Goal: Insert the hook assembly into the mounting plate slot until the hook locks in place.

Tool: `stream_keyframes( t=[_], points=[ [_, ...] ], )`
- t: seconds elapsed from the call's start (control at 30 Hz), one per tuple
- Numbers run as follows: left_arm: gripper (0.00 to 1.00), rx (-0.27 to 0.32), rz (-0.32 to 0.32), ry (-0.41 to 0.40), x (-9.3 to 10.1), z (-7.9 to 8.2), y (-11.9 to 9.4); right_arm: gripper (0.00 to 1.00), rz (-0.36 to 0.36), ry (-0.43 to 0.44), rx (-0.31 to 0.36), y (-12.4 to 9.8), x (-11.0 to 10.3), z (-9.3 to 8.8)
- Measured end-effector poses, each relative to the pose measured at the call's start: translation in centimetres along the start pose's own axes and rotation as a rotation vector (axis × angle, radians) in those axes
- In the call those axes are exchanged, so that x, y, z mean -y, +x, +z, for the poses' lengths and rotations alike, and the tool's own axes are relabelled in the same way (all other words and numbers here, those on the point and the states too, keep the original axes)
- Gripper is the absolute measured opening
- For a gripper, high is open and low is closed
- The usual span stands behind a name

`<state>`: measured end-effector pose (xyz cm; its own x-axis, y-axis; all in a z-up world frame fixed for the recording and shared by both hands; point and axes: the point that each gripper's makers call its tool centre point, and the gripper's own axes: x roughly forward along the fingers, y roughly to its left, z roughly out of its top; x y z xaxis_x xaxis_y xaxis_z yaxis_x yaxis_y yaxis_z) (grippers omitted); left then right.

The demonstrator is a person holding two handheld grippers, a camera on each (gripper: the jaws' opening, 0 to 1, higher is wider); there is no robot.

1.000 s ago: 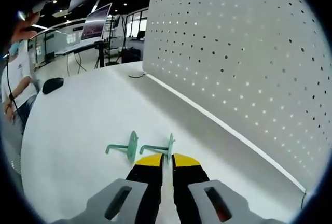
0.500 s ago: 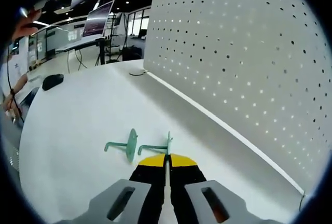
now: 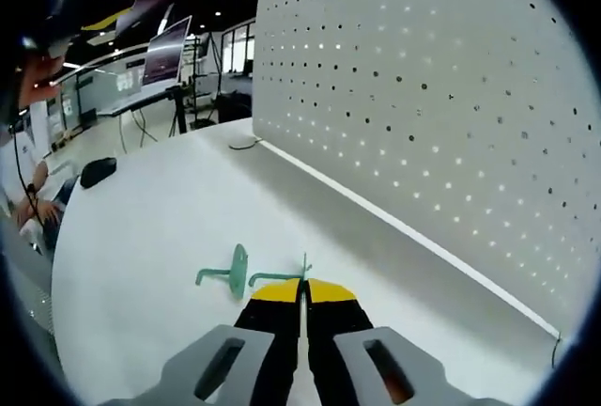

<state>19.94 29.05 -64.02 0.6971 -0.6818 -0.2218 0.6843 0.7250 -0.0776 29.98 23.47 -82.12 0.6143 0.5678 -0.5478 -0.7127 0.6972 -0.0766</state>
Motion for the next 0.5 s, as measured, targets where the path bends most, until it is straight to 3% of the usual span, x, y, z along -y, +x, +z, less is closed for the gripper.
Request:
stream_keyframes(
  t=[0.2, 0.5],
  points=[
    [0.78, 0.003, -0.004, 0.006, 0.2, 0.2, -0.1, 0.00, 0.003, 0.049, 0.002, -1.0, 0.4, 0.3],
    [0.77, 0.008, -0.014, 0.018, 0.7, 0.4, -0.2, 0.00, 0.024, 0.103, 0.038, -3.7, 0.6, 2.4]
  ],
)
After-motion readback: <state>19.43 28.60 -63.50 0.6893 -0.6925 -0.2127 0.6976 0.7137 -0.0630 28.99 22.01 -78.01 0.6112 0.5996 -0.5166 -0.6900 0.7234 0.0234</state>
